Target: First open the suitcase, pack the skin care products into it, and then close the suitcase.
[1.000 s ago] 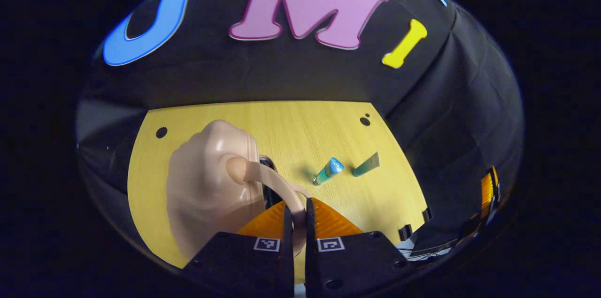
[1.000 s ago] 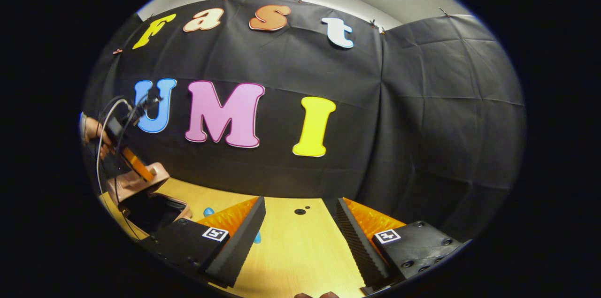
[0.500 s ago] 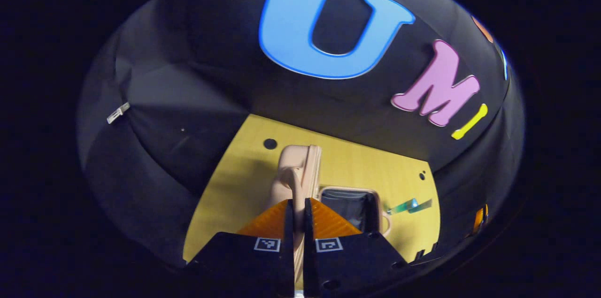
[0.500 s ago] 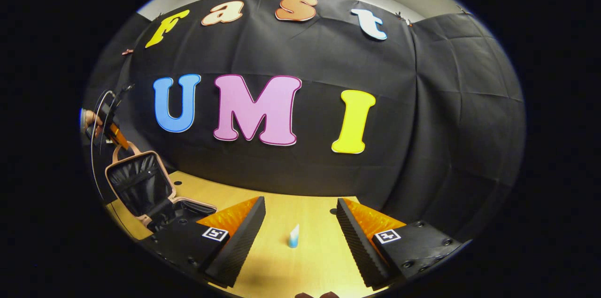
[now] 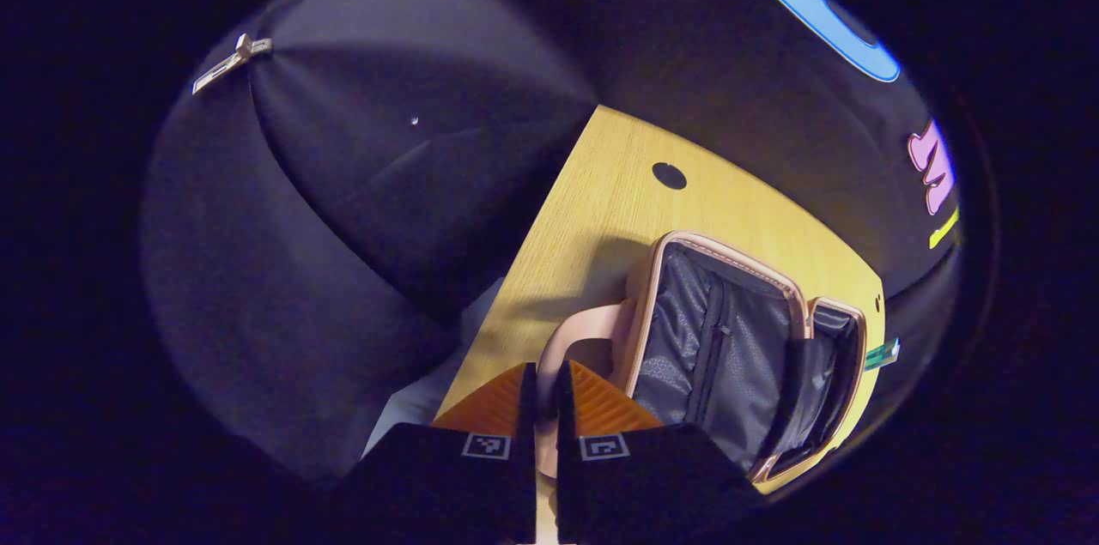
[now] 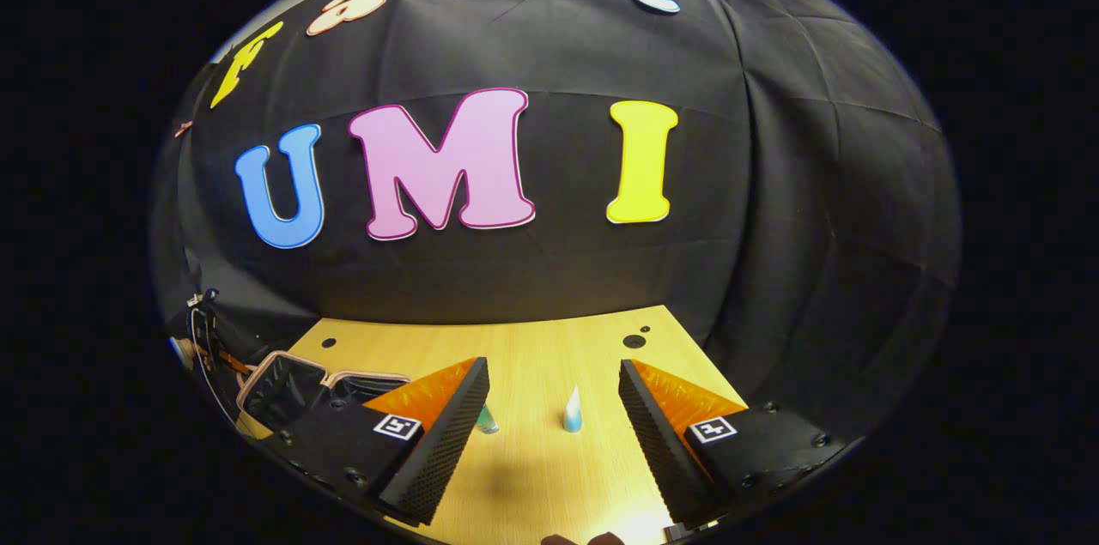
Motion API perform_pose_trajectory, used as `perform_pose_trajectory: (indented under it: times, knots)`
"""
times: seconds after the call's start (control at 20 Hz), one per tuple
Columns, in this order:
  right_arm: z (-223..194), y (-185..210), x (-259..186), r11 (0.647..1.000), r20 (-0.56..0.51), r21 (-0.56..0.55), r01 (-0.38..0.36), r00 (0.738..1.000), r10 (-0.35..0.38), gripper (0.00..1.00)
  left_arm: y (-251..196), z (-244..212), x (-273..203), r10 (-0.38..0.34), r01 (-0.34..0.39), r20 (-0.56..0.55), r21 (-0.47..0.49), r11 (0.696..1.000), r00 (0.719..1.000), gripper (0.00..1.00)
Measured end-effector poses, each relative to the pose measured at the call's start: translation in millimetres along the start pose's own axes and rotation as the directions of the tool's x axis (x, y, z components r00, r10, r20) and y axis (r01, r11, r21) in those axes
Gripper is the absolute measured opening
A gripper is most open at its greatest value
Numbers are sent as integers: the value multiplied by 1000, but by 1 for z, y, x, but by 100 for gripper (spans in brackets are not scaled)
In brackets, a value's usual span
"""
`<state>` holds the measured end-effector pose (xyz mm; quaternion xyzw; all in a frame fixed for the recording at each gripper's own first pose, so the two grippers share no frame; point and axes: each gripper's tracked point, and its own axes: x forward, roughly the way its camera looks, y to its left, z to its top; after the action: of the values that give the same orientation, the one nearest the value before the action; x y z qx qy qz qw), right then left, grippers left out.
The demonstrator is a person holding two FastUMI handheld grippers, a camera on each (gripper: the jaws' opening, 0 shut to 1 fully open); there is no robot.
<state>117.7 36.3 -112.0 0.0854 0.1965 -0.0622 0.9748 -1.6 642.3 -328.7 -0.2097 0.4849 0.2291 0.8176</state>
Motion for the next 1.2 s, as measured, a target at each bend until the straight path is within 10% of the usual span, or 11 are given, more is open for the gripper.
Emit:
perform_pose_trajectory:
  times: [0.1,0.25,0.5,0.7,0.85,1.05,1.2]
  knots:
    - [-4,-7,-1,1000,-3,0,22,1000,-22,97,11,-1,12,42,-42,20,-3,999,999,30]
    - [-13,-45,2,989,45,-87,118,992,-114,97,-4,28,-27,36,-62,192,129,990,981,100]
    - [-26,-52,9,986,64,-116,120,992,-113,96,-154,54,-145,-192,4,497,353,936,846,96]
    - [-32,-42,21,992,65,-111,64,996,-57,96,-319,14,-209,-425,144,568,472,870,705,96]
    - [-41,-36,37,992,60,-124,15,998,-7,96,-432,-46,-210,-541,246,536,524,815,648,96]
    - [-73,-31,75,986,-6,-156,-62,998,62,97,-542,-128,-167,-662,349,369,630,694,653,96]
    - [-103,-23,106,972,-63,-189,-137,990,127,96,-595,-155,-121,-640,375,291,612,696,711,96]
